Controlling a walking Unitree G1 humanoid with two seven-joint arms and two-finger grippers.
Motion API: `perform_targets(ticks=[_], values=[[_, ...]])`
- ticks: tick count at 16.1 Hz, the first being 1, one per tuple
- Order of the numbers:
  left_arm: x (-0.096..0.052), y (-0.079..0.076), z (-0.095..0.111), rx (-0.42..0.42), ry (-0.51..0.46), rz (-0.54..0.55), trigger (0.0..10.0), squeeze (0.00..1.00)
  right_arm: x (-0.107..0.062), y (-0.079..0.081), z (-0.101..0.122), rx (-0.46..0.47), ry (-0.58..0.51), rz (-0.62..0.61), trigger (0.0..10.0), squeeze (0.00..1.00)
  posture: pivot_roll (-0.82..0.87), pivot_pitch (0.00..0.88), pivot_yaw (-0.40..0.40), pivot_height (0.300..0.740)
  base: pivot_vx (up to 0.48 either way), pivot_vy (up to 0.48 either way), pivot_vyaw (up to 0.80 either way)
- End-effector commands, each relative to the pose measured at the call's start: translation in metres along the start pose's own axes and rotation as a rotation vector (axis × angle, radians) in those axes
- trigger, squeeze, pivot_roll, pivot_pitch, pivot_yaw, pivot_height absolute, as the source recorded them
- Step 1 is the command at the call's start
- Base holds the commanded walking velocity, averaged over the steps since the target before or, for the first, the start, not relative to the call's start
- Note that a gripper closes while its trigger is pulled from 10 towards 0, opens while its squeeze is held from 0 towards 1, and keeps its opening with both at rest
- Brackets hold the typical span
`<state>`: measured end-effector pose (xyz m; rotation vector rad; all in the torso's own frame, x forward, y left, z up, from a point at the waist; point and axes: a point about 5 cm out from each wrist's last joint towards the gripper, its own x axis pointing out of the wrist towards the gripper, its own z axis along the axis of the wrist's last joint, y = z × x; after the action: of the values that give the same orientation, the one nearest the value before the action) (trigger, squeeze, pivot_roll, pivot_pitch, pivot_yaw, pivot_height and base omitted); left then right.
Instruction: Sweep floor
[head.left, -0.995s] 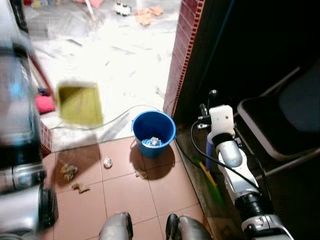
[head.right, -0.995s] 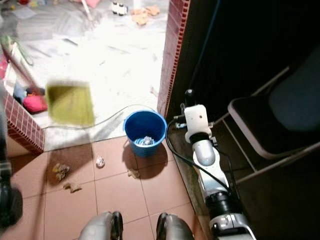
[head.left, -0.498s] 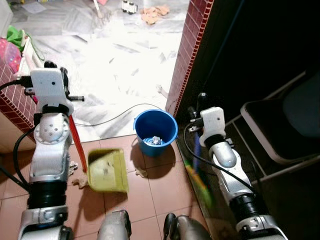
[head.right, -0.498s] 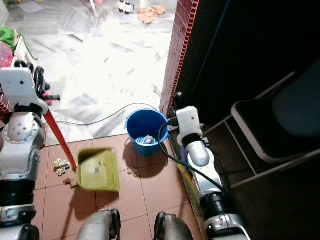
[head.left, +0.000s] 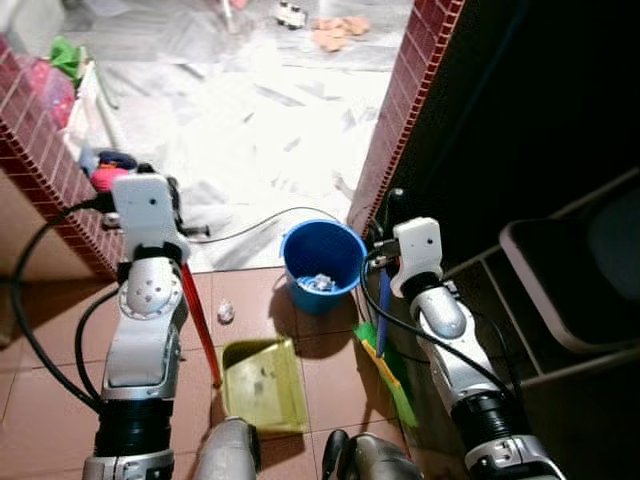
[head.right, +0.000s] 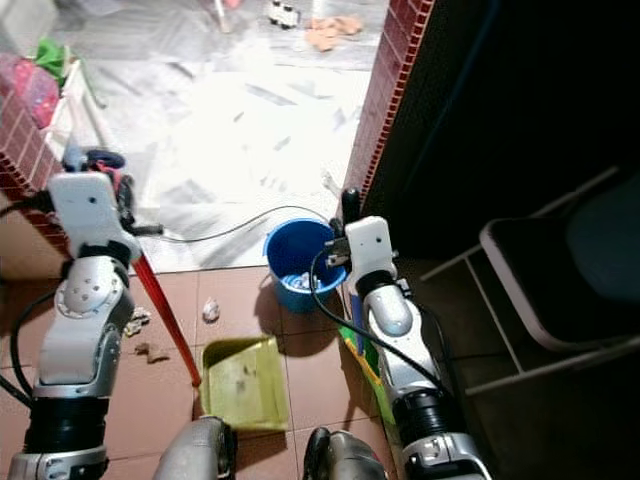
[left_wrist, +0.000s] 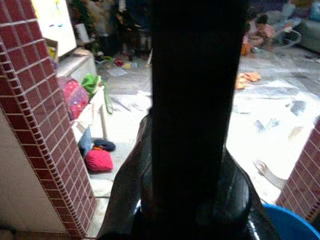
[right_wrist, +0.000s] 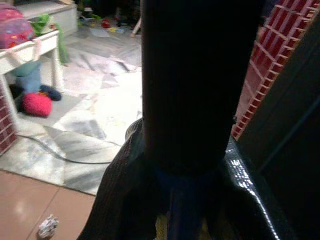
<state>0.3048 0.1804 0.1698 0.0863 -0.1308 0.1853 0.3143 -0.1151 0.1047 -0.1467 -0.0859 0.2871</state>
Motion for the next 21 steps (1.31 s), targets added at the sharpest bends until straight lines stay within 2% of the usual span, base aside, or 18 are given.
perform_targets(ticks=[1, 4, 8, 13, 16, 19, 21], values=[[0.003, 0.001, 0.023, 0.004, -0.102, -0.003, 10.0, 0.00, 0.004, 0.003, 0.007, 0.020, -0.027, 0.019, 10.0, 0.00, 0.02, 0.124, -0.057, 0.740, 0.000, 0.000, 0.78], [0.004, 0.012, 0.032, 0.074, -0.154, 0.001, 10.0, 0.00, 0.006, 0.002, 0.008, 0.014, -0.030, 0.013, 10.0, 0.00, 0.02, 0.122, -0.054, 0.740, 0.000, 0.000, 0.77], [0.005, 0.018, 0.032, 0.059, -0.141, 0.013, 10.0, 0.00, 0.007, 0.004, 0.006, 0.016, -0.021, 0.018, 10.0, 0.00, 0.02, 0.122, -0.058, 0.740, 0.000, 0.000, 0.00], [0.008, 0.011, 0.036, 0.018, -0.150, -0.004, 10.0, 0.00, 0.006, 0.004, 0.005, 0.007, -0.019, 0.020, 10.0, 0.00, 0.01, 0.130, -0.060, 0.740, 0.000, 0.000, 0.00], [0.007, 0.010, 0.036, 0.018, -0.152, -0.011, 10.0, 0.00, 0.006, 0.004, 0.004, 0.002, -0.019, 0.022, 10.0, 0.00, 0.01, 0.130, -0.060, 0.740, 0.000, 0.269, 0.00], [0.007, 0.008, 0.038, 0.041, -0.164, -0.016, 10.0, 0.00, 0.007, 0.005, 0.004, -0.004, -0.020, 0.031, 10.0, 0.00, 0.02, 0.135, -0.062, 0.740, 0.000, 0.000, 0.00], [0.007, 0.008, 0.038, 0.027, -0.164, -0.016, 10.0, 0.00, 0.007, 0.005, 0.004, -0.005, -0.020, 0.032, 10.0, 0.00, 0.02, 0.135, -0.061, 0.740, 0.000, 0.000, 0.00]])
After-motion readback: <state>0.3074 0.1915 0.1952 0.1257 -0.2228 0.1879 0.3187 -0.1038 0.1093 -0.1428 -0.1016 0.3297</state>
